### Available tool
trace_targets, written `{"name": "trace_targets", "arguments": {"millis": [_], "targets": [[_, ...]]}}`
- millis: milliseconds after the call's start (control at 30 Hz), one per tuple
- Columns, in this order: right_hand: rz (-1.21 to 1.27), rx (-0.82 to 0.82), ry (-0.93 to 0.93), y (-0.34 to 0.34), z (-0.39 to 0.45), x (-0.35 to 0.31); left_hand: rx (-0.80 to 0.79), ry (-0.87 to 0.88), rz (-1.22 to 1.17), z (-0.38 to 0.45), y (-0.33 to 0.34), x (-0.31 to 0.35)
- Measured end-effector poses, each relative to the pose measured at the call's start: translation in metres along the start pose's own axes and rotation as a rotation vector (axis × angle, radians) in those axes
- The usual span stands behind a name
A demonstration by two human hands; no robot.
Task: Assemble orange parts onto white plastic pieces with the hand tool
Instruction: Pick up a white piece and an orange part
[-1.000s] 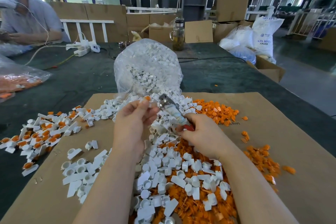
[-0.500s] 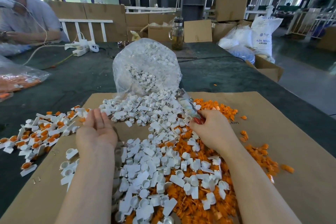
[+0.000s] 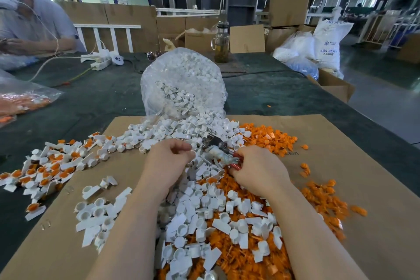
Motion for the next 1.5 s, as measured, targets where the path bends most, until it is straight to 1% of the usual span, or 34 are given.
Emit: {"name": "trace_targets", "arguments": {"millis": [100, 200, 267, 400, 467, 533, 700, 767, 933, 1000, 1167, 1300, 1433, 1500], "targets": [[0.000, 0.000, 0.010, 0.000, 0.000, 0.001, -0.065, 0.014, 0.185, 0.003, 0.007, 0.002], [-0.007, 0.014, 0.007, 0.001, 0.000, 0.000, -0.095, 0.024, 0.346, 0.003, 0.012, 0.005], [-0.013, 0.021, 0.013, 0.001, 0.000, 0.001, -0.089, 0.058, 0.401, 0.003, 0.015, 0.008], [-0.011, 0.052, 0.029, -0.002, 0.000, 0.003, -0.050, 0.103, 0.432, 0.002, 0.017, 0.012], [-0.004, 0.055, 0.031, -0.003, 0.000, 0.003, -0.016, 0.118, 0.391, 0.002, 0.015, 0.013], [0.024, 0.058, 0.028, -0.003, -0.001, 0.003, 0.027, 0.127, 0.291, 0.002, 0.010, 0.014], [0.178, 0.081, 0.029, -0.008, 0.000, 0.004, 0.051, 0.083, -0.082, -0.001, 0.002, 0.008], [0.307, 0.114, 0.012, -0.012, 0.000, 0.006, 0.029, 0.089, -0.183, -0.002, 0.003, 0.009], [0.741, 0.196, -0.097, -0.024, -0.008, 0.005, -0.040, 0.107, -0.358, -0.003, 0.009, 0.016], [0.838, 0.208, -0.133, -0.026, -0.011, 0.003, -0.040, 0.111, -0.431, -0.005, 0.011, 0.017], [0.906, 0.239, -0.220, -0.032, -0.014, -0.004, -0.027, 0.131, -0.523, -0.007, 0.012, 0.019], [0.874, 0.290, -0.251, -0.036, -0.017, -0.006, -0.045, 0.134, -0.571, -0.008, 0.014, 0.020], [0.897, 0.310, -0.264, -0.035, -0.018, -0.008, -0.052, 0.164, -0.549, -0.010, 0.017, 0.026], [0.863, 0.315, -0.260, -0.035, -0.018, -0.007, -0.048, 0.180, -0.521, -0.010, 0.018, 0.027]]}}
Point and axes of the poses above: each hand's wrist, its own z-axis towards the middle knuckle, its own y-axis out of the palm, x = y × z, the point moved 8 cm from there along z, towards the middle knuckle, and after that the axes turned 11 degrees about -x, right-handed, at the moved point
